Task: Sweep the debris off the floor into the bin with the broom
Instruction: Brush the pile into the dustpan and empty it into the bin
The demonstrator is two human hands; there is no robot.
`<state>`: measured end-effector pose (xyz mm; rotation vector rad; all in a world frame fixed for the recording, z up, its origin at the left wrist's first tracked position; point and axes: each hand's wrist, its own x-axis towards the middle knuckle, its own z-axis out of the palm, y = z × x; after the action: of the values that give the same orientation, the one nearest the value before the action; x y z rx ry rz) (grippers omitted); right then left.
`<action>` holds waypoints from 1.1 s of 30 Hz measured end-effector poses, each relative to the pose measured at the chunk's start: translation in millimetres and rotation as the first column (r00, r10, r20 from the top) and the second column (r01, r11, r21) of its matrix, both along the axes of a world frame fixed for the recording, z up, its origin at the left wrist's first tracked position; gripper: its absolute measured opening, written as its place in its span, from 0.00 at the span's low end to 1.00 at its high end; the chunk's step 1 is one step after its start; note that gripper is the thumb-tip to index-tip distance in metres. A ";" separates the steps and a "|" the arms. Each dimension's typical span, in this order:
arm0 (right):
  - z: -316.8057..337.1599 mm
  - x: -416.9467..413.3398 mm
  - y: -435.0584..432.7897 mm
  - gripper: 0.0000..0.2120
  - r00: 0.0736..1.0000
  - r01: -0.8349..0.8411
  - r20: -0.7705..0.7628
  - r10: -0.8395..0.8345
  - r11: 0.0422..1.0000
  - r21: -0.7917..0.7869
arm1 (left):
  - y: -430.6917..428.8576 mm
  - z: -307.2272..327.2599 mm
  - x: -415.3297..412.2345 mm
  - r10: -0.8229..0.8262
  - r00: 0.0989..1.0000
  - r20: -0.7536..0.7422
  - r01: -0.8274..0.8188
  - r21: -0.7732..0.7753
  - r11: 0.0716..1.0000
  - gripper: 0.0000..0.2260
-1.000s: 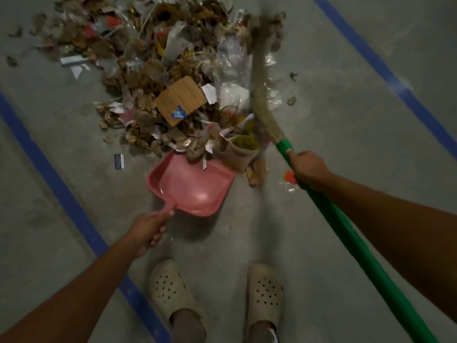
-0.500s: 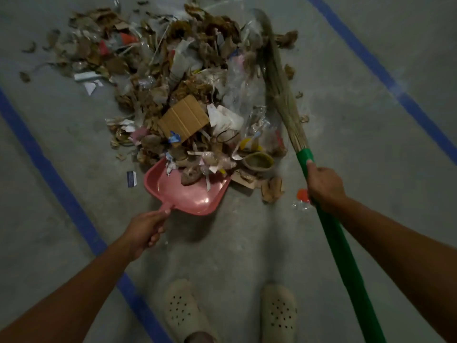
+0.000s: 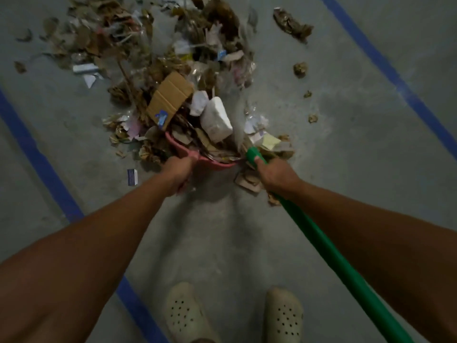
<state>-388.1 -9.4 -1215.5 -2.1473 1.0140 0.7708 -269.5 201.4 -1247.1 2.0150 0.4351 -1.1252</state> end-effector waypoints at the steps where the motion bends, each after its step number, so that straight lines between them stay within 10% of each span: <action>1: 2.6 -5.6 3.8 0.30 1.000 0.009 -0.010 -0.009 1.000 0.001 | 0.5 -0.2 -3.8 0.002 1.000 0.029 -0.002 -0.001 1.000 0.22; 17: 134.6 -91.2 36.2 0.30 0.988 0.093 0.132 -0.080 0.991 -0.093 | 34.6 135.8 -66.1 -0.054 0.982 0.180 0.074 -0.108 0.991 0.29; 33: 458.0 -124.3 77.8 0.25 0.967 0.195 0.181 -0.181 0.979 -0.064 | 81.5 472.7 -104.7 -0.044 0.982 0.183 0.071 -0.142 0.987 0.26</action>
<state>-512.4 68.4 -757.5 -2.1064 1.1524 0.4493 -374.2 282.9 -774.4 1.9872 0.1967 -0.9705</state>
